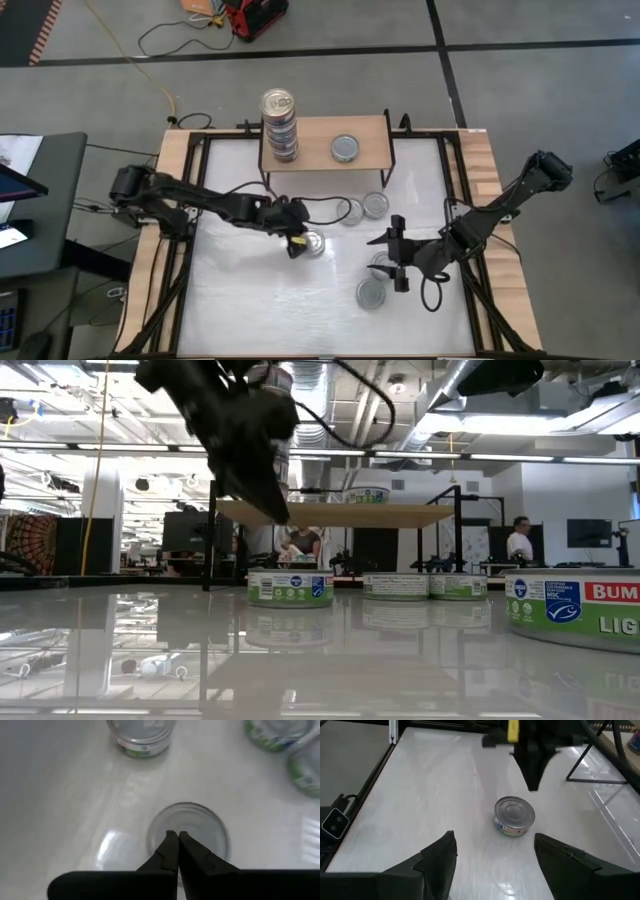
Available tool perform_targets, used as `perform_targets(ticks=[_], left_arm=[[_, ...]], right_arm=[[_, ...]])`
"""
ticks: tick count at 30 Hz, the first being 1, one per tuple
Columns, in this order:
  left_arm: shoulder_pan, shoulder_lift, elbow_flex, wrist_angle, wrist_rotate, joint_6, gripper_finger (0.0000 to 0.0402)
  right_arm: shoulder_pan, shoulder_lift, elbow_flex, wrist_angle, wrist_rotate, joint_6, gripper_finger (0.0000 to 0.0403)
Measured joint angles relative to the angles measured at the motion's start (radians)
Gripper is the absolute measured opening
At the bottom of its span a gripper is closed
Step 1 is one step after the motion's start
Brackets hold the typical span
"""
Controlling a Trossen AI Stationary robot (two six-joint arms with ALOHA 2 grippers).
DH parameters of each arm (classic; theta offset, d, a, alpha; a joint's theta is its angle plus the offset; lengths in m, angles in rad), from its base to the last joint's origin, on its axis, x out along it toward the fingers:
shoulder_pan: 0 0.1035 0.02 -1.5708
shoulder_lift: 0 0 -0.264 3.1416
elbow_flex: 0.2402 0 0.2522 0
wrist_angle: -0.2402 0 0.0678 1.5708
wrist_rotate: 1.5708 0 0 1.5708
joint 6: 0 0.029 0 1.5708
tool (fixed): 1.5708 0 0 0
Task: Stack canned seafood by type on shelf
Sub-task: Stack the green tuna can on top of the green tuna can
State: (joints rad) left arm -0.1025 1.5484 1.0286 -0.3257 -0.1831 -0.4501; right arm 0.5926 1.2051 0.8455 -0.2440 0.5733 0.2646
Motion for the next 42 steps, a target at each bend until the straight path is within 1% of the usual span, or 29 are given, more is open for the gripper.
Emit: perform_targets(ticks=[2, 4, 6, 9, 11, 13, 15, 18, 20, 21, 23, 26, 28, 32, 34, 39, 42], left_arm=[[-0.009, -0.020, 0.001, -0.008, 0.018, -0.031, 0.0000], [-0.031, -0.024, 0.002, -0.009, 0.016, -0.035, 0.0000], [-0.067, -0.022, 0.002, -0.001, -0.009, 0.028, 0.0006], [-0.123, -0.005, 0.003, -0.006, -0.107, 0.131, 0.0030], [-0.150, 0.014, 0.002, -0.016, -0.194, 0.143, 0.0054], [-0.169, 0.028, 0.003, -0.026, -0.257, 0.122, 0.0082], [-0.172, 0.046, -0.002, -0.048, -0.291, 0.068, 0.0109], [-0.151, 0.067, -0.018, -0.034, -0.282, -0.006, 0.0133], [-0.136, 0.088, -0.040, 0.028, -0.254, -0.035, 0.0137], [-0.134, 0.092, -0.056, 0.063, -0.237, -0.047, 0.0137], [-0.134, 0.091, -0.088, 0.060, -0.220, -0.077, 0.0132], [-0.134, 0.085, -0.135, 0.133, -0.222, -0.130, 0.0116], [-0.135, 0.076, -0.162, 0.127, -0.220, -0.173, 0.0101], [-0.138, 0.086, -0.205, 0.229, -0.187, -0.228, 0.0069], [-0.138, 0.088, -0.222, 0.278, -0.175, -0.232, 0.0055], [-0.138, 0.087, -0.265, 0.312, -0.175, -0.290, 0.0011], [-0.144, 0.086, -0.309, 0.371, -0.168, -0.328, 0.0002]], right_arm=[[-0.006, 0.024, 0.000, 0.039, 0.002, -0.012, 0.0290], [-0.013, 0.074, 0.000, 0.084, 0.001, -0.072, 0.0290], [-0.027, 0.121, 0.001, 0.111, 0.001, -0.135, 0.0290], [-0.052, 0.149, 0.032, 0.095, 0.000, -0.157, 0.0290], [-0.066, 0.145, 0.045, 0.073, 0.001, -0.154, 0.0290], [-0.068, 0.131, 0.045, 0.054, -0.001, -0.147, 0.0290], [-0.066, 0.113, 0.045, 0.056, -0.003, -0.141, 0.0290], [-0.056, 0.094, 0.046, 0.063, -0.003, -0.141, 0.0290], [-0.054, 0.089, 0.046, 0.061, -0.003, -0.141, 0.0290], [-0.048, 0.088, 0.045, 0.054, -0.003, -0.141, 0.0290], [-0.044, 0.088, 0.047, 0.064, -0.002, -0.139, 0.0290], [-0.035, 0.092, 0.045, 0.057, -0.002, -0.134, 0.0290], [-0.034, 0.092, 0.043, 0.060, -0.002, -0.126, 0.0290], [-0.040, 0.092, 0.029, 0.080, -0.003, -0.124, 0.0290], [-0.045, 0.092, 0.028, 0.081, -0.003, -0.124, 0.0290], [-0.043, 0.092, 0.028, 0.082, -0.004, -0.124, 0.0290], [-0.043, 0.092, 0.028, 0.081, -0.005, -0.124, 0.0290]])
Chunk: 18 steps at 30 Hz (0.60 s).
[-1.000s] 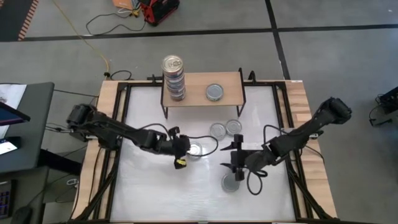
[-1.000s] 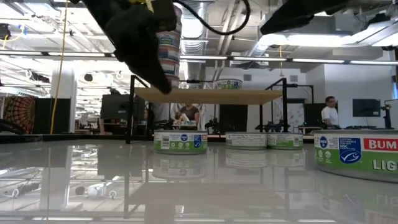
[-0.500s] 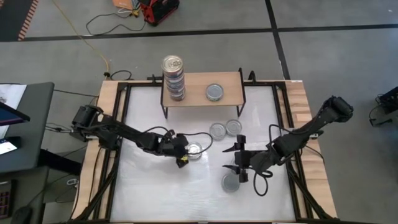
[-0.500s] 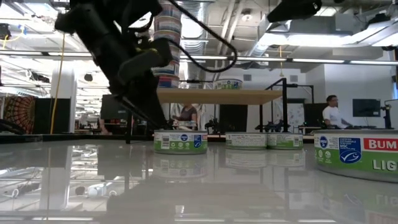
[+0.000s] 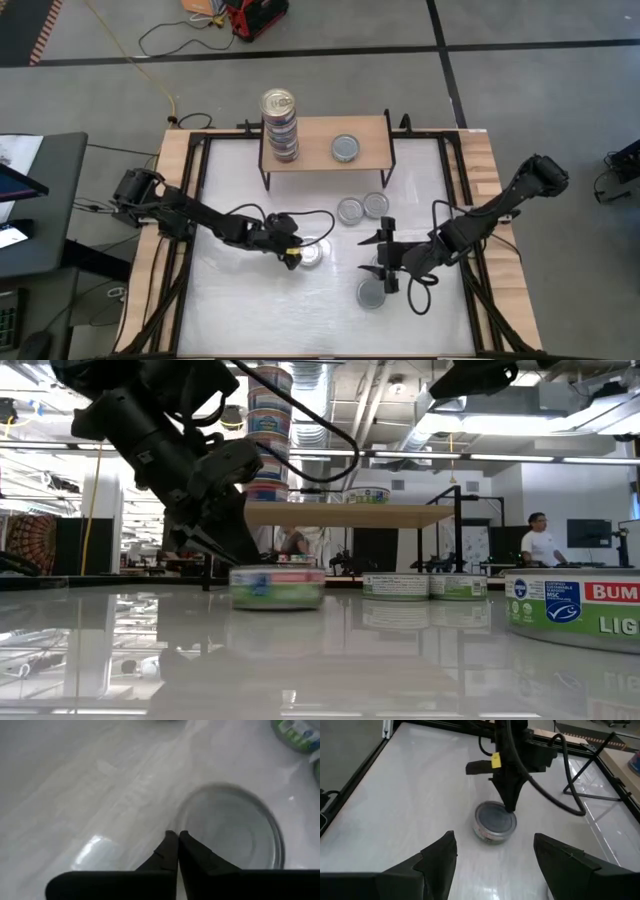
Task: Stack canned seafood by type on shelf
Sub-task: Stack the green tuna can on top of the green tuna can
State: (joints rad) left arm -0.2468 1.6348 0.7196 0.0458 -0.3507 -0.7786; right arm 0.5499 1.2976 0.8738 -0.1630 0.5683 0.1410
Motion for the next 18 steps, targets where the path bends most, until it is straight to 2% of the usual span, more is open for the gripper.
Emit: perform_targets(ticks=[5, 10, 14, 18], left_arm=[[-0.004, 0.001, -0.068, 0.092, -0.001, -0.066, 0.0001], [-0.015, 0.001, -0.070, 0.103, -0.037, -0.054, 0.0000], [-0.015, 0.001, -0.070, 0.071, -0.040, -0.056, 0.0000], [-0.015, 0.001, -0.071, 0.075, -0.042, -0.056, 0.0000]], right_arm=[[-0.001, 0.000, 0.000, 0.000, -0.002, 0.001, 0.0290], [-0.004, 0.014, 0.000, 0.021, -0.010, 0.006, 0.0290], [-0.024, 0.091, 0.000, 0.108, -0.062, -0.035, 0.0290], [-0.054, 0.215, 0.000, 0.248, -0.078, -0.172, 0.0290]])
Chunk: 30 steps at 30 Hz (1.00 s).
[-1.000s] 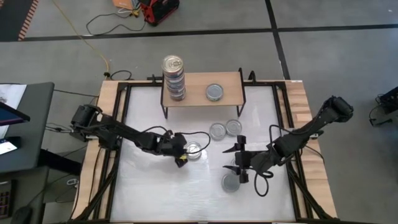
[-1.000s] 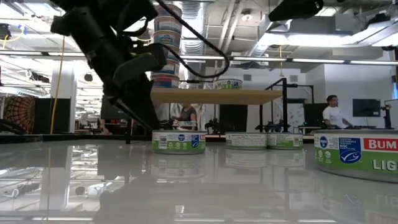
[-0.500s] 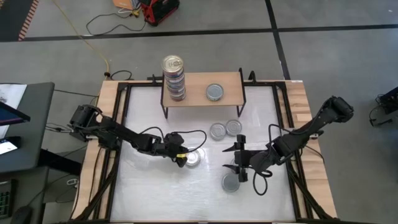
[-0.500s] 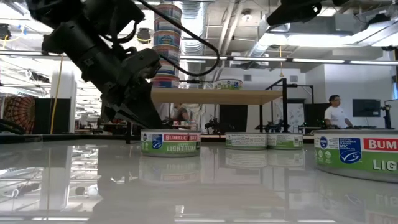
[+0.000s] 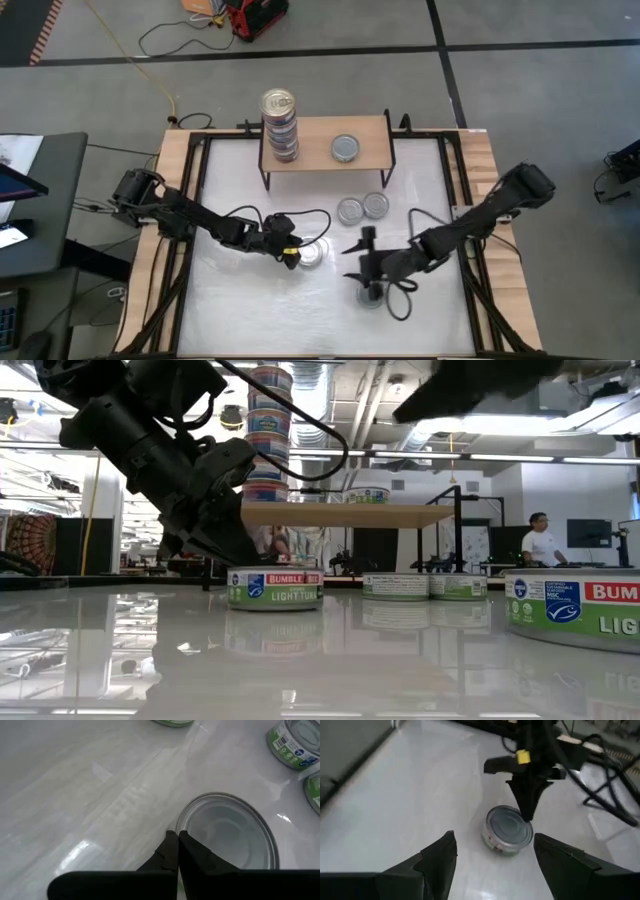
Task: Stack canned seafood by type on shelf
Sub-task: Stack the green tuna can on top of the green tuna can
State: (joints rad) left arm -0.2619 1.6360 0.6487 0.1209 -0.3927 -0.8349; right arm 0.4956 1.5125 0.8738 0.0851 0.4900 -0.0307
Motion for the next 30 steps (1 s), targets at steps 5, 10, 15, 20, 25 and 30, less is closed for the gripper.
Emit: perform_targets(ticks=[5, 10, 15, 20, 25, 30], left_arm=[[0.000, 0.000, -0.001, -0.011, -0.012, 0.000, 0.0000], [0.003, 0.000, -0.001, -0.042, -0.021, 0.007, 0.0000], [0.002, 0.002, -0.004, -0.050, -0.001, 0.022, 0.0000], [-0.002, 0.002, -0.003, -0.050, -0.006, 0.023, 0.0000], [-0.008, 0.001, -0.003, -0.049, -0.022, 0.037, 0.0000], [-0.026, -0.044, -0.005, -0.087, -0.042, 0.082, 0.0000]], right_arm=[[-0.058, 0.128, 0.023, 0.109, -0.052, -0.081, 0.0290], [-0.118, 0.215, 0.086, 0.111, -0.100, -0.125, 0.0290], [-0.162, 0.282, 0.152, 0.089, -0.147, -0.180, 0.0290], [-0.196, 0.309, 0.196, 0.048, -0.152, -0.190, 0.0290], [-0.232, 0.309, 0.197, 0.034, -0.154, -0.141, 0.0290], [-0.238, 0.300, 0.197, -0.031, -0.152, -0.093, 0.0290]])
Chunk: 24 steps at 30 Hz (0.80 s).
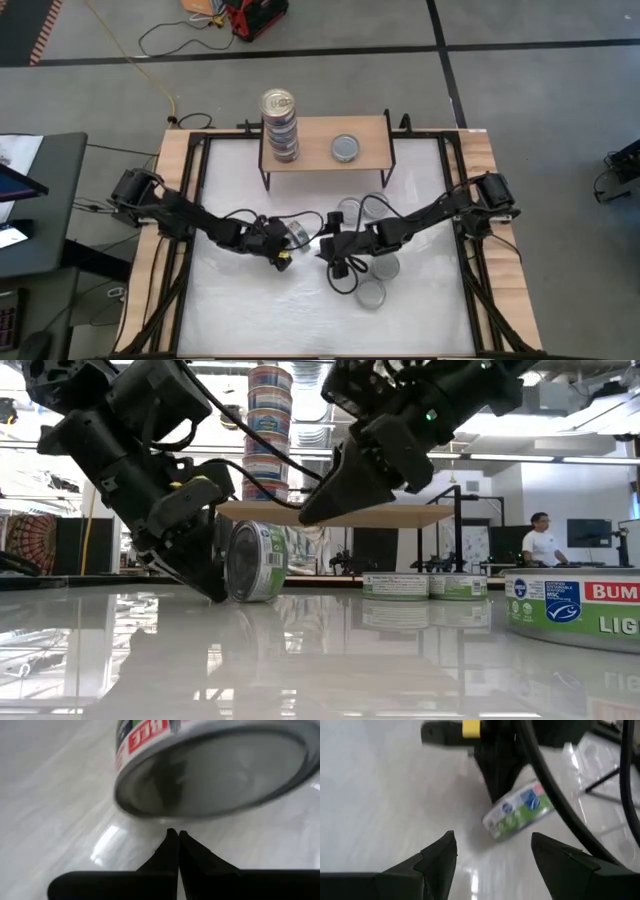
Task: Stack canned seafood by type on shelf
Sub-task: Stack the green tuna can on top of the green tuna can
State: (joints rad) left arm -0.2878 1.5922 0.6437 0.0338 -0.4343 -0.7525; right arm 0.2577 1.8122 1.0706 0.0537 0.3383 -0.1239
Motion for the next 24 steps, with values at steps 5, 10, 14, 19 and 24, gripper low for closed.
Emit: perform_targets(ticks=[5, 10, 14, 19, 24], left_arm=[[-0.018, -0.132, 0.001, -0.080, -0.042, 0.098, 0.0003], [-0.026, -0.258, 0.031, -0.200, -0.016, 0.296, 0.0045], [-0.019, -0.298, 0.152, -0.382, 0.014, 0.447, 0.0107], [0.003, -0.225, 0.347, -0.529, 0.044, 0.662, 0.0194], [0.060, -0.100, 0.501, -0.588, 0.163, 0.907, 0.0257]], right_arm=[[0.030, -0.101, 0.000, -0.159, 0.001, 0.058, 0.0290], [0.070, -0.230, 0.000, -0.294, 0.003, 0.118, 0.0290], [0.094, -0.311, 0.000, -0.386, 0.004, 0.162, 0.0290], [0.111, -0.371, 0.000, -0.451, 0.004, 0.225, 0.0290], [0.122, -0.381, 0.000, -0.458, 0.005, 0.312, 0.0290]])
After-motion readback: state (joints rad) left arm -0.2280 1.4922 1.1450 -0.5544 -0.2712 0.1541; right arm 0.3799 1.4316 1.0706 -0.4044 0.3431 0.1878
